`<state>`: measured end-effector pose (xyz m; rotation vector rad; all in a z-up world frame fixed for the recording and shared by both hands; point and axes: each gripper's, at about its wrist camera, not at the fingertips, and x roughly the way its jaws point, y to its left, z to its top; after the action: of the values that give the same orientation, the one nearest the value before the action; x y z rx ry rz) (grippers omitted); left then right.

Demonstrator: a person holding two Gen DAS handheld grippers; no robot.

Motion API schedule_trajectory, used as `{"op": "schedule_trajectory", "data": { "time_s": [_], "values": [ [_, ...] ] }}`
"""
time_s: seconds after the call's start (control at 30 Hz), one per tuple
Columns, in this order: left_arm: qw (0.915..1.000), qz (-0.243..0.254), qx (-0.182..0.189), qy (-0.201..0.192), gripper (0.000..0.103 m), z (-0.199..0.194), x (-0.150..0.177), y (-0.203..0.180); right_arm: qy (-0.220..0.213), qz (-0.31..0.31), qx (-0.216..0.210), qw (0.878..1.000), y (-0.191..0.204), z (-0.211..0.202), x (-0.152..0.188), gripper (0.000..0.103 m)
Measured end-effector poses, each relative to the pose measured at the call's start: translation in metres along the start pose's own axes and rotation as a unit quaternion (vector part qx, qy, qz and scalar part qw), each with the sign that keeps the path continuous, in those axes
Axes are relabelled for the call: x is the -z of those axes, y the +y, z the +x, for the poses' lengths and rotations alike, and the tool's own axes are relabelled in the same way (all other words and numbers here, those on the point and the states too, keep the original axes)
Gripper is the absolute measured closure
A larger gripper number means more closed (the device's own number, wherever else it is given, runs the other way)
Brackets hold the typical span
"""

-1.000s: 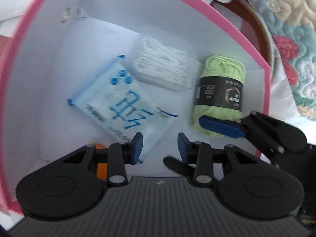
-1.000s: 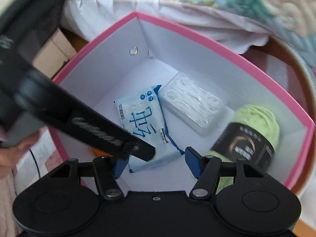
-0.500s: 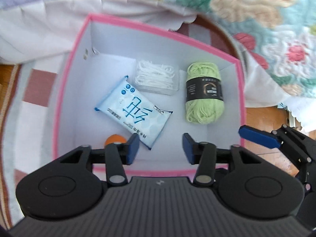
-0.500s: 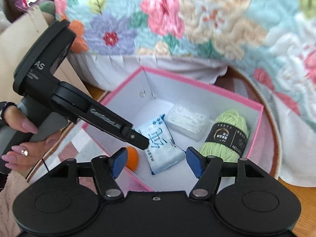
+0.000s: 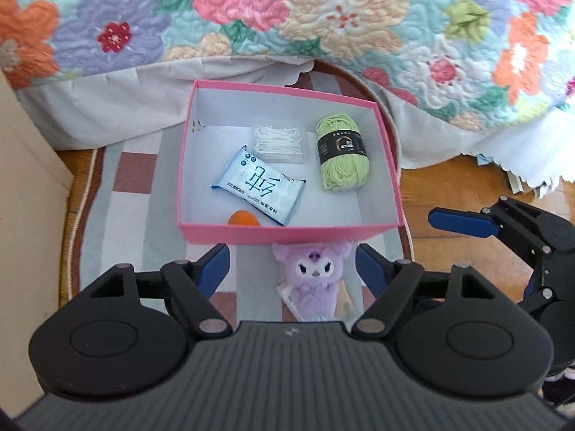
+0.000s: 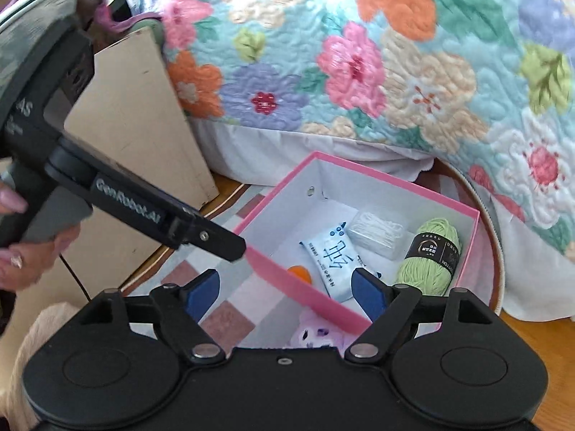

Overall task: Organize objects
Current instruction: 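Move the left tool back to the white medicine box under the plush toy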

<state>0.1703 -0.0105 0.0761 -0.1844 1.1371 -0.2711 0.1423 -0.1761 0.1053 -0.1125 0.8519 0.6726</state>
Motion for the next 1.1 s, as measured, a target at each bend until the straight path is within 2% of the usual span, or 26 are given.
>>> {"op": "schedule_trajectory", "data": {
  "time_s": [0.2,0.33,0.5,0.6,0.8,0.93,1.03,1.1],
  "values": [
    [0.9994,0.031,-0.006,-0.014,0.024,-0.034,0.031,-0.017,-0.014,-0.024,0.004,1.000,0.031,-0.037,0.015,0.019],
    [0.9990,0.043,-0.002,-0.012,0.022,-0.042,0.054,-0.026,-0.015,-0.031,0.007,0.999,0.045,-0.050,0.030,0.018],
    [0.9989,0.042,0.006,0.020,0.020,-0.033,0.084,-0.027,0.002,-0.019,0.019,1.000,0.057,-0.051,0.057,0.018],
    [0.9970,0.019,0.046,0.059,0.020,-0.023,0.096,-0.018,0.013,0.006,0.011,1.000,0.060,-0.049,0.072,0.018],
    [0.9965,0.013,0.036,0.074,0.020,-0.001,0.108,-0.005,0.023,0.009,0.030,0.999,0.063,-0.029,0.098,0.018],
    [0.9976,0.028,0.033,0.054,0.020,0.018,0.111,0.002,0.023,0.014,0.032,0.999,0.061,-0.007,0.112,0.018],
    [0.9951,0.096,0.009,0.024,0.027,0.035,0.113,-0.002,0.003,0.013,0.043,0.999,0.060,0.012,0.127,0.018],
    [0.9943,0.105,0.004,0.020,0.029,0.050,0.113,0.001,-0.009,0.007,0.050,0.999,0.062,0.024,0.138,0.018]
  ]
}}
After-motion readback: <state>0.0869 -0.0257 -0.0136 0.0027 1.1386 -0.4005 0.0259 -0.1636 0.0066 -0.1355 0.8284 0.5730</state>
